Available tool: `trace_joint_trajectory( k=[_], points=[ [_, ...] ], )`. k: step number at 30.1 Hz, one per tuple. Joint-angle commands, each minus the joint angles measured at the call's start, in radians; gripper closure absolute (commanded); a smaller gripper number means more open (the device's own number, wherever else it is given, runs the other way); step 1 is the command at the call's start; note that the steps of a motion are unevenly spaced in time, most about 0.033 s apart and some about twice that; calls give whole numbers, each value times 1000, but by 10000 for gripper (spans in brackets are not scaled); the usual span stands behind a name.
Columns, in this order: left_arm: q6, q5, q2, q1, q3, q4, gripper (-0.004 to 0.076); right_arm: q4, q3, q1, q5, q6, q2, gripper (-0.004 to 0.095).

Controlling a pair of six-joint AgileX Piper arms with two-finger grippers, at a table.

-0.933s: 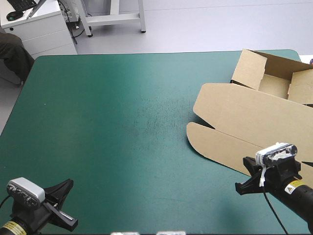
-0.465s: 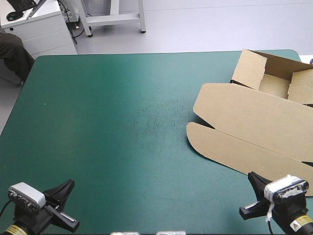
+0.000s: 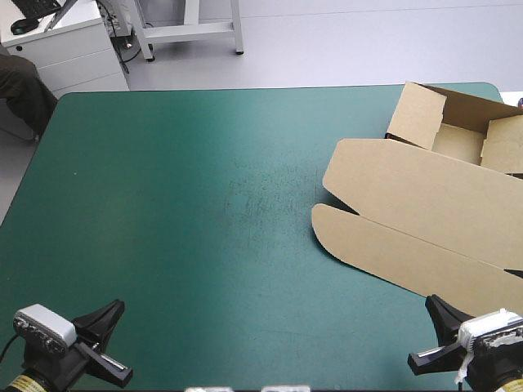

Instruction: Fold the box

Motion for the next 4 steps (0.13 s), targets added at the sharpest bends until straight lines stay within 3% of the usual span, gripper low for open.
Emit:
trace_joint_trajectory(
  k=[1,4],
  points=[
    [-6,-75,14,0,-25,-9,734,3,-26,4,-72,5,15,923],
    [-6,-75,14,0,-25,-9,734,3,-26,4,-72,5,15,923]
  ],
)
